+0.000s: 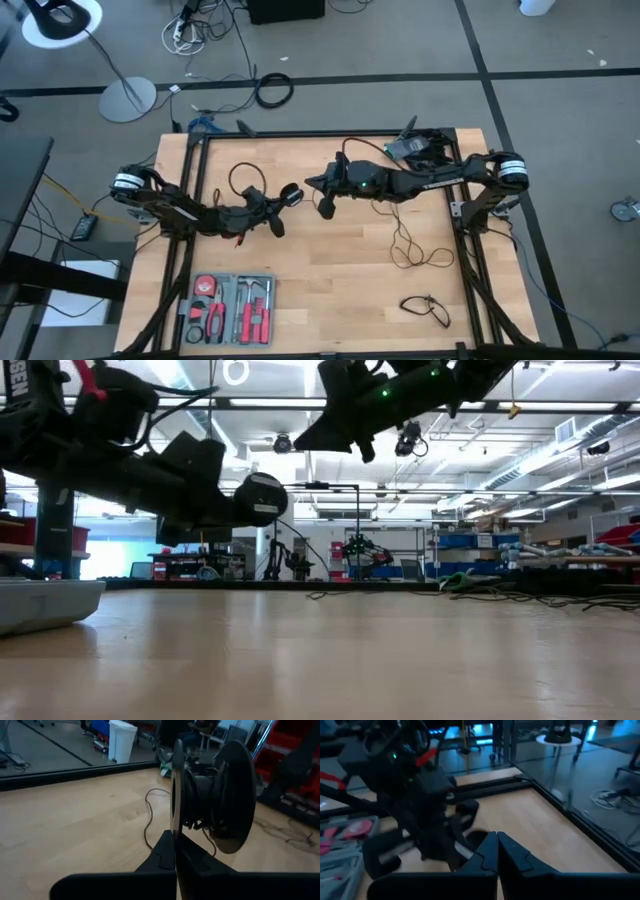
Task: Coil cords
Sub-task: Coil the black wire onto the spool
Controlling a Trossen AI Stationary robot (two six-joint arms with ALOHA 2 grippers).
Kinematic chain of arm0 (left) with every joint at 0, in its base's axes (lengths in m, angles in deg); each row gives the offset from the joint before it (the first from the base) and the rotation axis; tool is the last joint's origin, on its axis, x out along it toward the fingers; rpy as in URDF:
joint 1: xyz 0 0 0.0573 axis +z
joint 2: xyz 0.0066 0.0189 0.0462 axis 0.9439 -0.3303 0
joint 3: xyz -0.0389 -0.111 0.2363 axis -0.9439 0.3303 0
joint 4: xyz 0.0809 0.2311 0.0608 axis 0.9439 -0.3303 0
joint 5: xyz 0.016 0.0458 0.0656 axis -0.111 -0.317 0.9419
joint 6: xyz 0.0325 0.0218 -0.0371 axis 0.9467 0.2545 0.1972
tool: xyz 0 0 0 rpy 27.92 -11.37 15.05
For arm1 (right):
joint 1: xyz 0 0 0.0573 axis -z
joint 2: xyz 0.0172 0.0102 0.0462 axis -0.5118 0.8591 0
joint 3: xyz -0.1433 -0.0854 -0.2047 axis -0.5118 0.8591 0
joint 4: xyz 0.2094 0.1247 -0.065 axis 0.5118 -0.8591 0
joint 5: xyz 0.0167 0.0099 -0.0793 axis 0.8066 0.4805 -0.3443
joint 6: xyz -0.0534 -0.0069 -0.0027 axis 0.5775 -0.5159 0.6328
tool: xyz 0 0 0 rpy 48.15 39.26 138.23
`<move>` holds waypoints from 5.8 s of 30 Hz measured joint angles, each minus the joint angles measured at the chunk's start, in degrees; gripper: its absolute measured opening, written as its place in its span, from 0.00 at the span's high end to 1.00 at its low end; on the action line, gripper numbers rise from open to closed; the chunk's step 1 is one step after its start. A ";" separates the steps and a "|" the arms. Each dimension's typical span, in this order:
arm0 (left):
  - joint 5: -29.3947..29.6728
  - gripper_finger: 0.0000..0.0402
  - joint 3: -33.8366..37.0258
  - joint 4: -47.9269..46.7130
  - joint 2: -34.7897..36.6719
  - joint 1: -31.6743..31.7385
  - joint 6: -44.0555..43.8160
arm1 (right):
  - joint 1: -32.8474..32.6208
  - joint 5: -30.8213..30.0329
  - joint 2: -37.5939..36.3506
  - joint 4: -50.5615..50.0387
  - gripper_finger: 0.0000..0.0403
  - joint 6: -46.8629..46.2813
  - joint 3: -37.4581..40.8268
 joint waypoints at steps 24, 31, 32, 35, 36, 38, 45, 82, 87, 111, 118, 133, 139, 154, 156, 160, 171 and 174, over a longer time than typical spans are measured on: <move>3.15 1.00 5.90 8.43 0.02 -0.09 -2.07 | -3.91 -1.64 -6.74 27.62 0.98 -16.49 32.68; 3.14 1.00 5.83 9.17 0.02 -0.09 -1.96 | -5.53 -4.22 9.97 43.71 0.94 -14.57 29.07; 3.16 1.00 5.84 9.31 0.02 -0.09 -1.96 | -5.51 -4.27 11.94 43.52 0.92 -14.04 27.77; 3.24 1.00 5.86 9.48 0.02 -0.09 -1.96 | -4.78 -4.31 16.38 43.54 0.86 -12.22 23.70; 3.22 1.00 5.84 9.50 0.02 -0.09 -1.99 | -4.41 -4.33 17.56 43.54 0.84 -12.04 22.37; 3.22 1.00 5.86 9.50 0.02 -0.09 -1.99 | -3.65 -4.42 19.23 43.33 0.80 -11.95 20.28; 3.15 1.00 5.84 9.48 0.02 -0.09 -1.94 | -2.31 -4.35 21.85 32.41 0.65 -11.90 13.22; 0.59 1.00 5.74 7.07 0.02 -0.09 -2.51 | 1.95 -3.48 7.45 16.33 1.00 -8.64 11.22; 0.65 1.00 2.27 -0.18 0.02 0.00 -3.77 | 1.39 0.73 5.91 15.91 1.00 -3.68 5.78; 5.90 1.00 -1.92 0.71 0.02 0.00 -3.36 | -2.90 6.65 18.11 -14.32 0.94 -0.87 -13.03; 6.32 1.00 3.20 11.45 0.07 0.02 -3.66 | -2.94 6.84 18.11 -21.67 0.93 -1.58 -11.87; 7.09 1.00 11.99 20.15 0.04 0.02 -8.02 | -3.28 6.50 15.49 14.52 0.95 -13.27 13.85; 7.06 1.00 11.74 19.98 0.04 0.02 -7.63 | -4.14 3.66 18.90 40.65 0.95 -4.07 18.04; 5.96 1.00 10.82 19.72 0.02 0.01 -6.25 | -1.29 0.74 20.95 8.75 0.84 13.63 -2.67; 5.84 1.00 10.71 19.71 0.02 0.02 -5.58 | -1.17 0.77 20.95 6.98 0.81 15.12 -3.90; 5.80 1.00 10.56 19.80 0.02 0.02 -5.05 | -0.90 1.03 20.91 6.31 0.74 16.81 -4.42; 5.80 1.00 9.68 20.42 0.02 0.02 -5.01 | 0.38 5.69 20.91 4.83 0.69 16.55 -4.42; 5.48 1.00 8.10 20.43 0.02 0.02 -3.51 | 0.34 5.88 20.91 4.00 0.70 16.54 -4.42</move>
